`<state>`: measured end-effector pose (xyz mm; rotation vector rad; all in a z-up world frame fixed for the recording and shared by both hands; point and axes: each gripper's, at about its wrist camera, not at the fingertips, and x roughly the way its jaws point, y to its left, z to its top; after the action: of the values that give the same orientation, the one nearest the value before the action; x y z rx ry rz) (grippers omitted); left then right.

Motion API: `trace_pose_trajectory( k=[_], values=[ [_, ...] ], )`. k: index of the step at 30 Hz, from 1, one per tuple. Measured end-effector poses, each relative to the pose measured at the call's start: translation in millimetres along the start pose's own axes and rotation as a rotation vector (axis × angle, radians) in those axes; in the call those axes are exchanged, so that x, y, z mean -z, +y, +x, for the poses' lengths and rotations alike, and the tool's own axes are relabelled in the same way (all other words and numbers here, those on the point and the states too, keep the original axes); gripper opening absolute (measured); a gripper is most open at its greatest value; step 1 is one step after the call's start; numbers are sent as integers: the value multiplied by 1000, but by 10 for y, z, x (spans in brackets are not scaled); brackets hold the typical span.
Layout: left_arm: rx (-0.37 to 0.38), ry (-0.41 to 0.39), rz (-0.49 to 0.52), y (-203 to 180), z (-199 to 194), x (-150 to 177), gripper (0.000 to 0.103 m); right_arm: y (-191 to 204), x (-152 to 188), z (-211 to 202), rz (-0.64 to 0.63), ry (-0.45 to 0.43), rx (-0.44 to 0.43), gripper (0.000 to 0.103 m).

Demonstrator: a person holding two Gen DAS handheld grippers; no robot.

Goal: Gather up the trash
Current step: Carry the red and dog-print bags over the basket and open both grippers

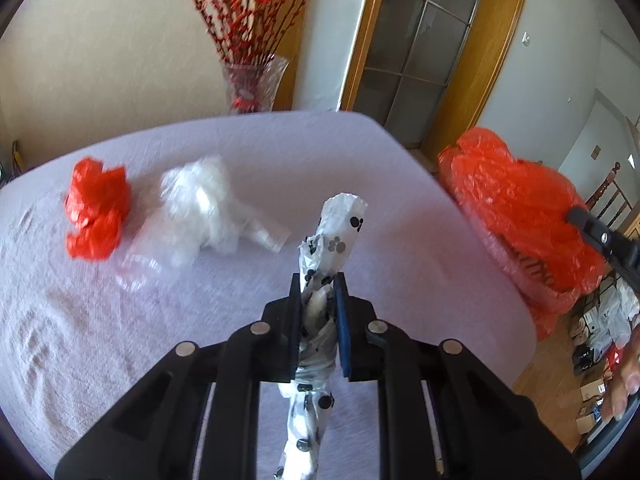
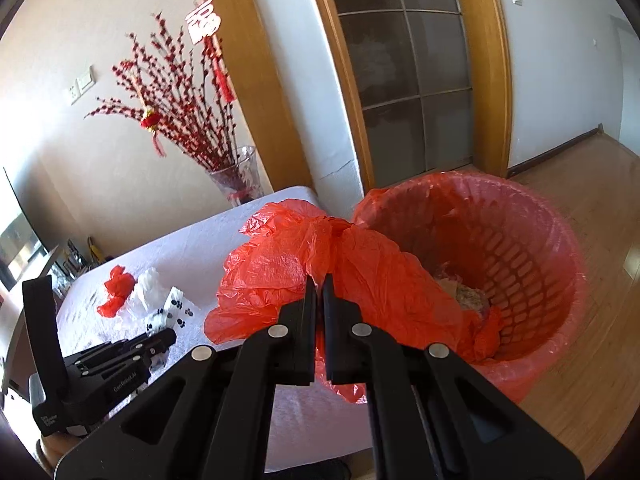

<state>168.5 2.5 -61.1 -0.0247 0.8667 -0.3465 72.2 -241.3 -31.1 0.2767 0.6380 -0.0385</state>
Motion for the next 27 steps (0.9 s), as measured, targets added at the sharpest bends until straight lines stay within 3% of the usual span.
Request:
trace_pose_trajectory(
  k=[13,27],
  values=[
    [79,-96,111,-761,-130,-291,16,-398,2,-216,65,-51,80,3],
    [213,-126,181,-1479,-40,-534,16,-828,-60,-405,133,-126,208,3]
  ],
)
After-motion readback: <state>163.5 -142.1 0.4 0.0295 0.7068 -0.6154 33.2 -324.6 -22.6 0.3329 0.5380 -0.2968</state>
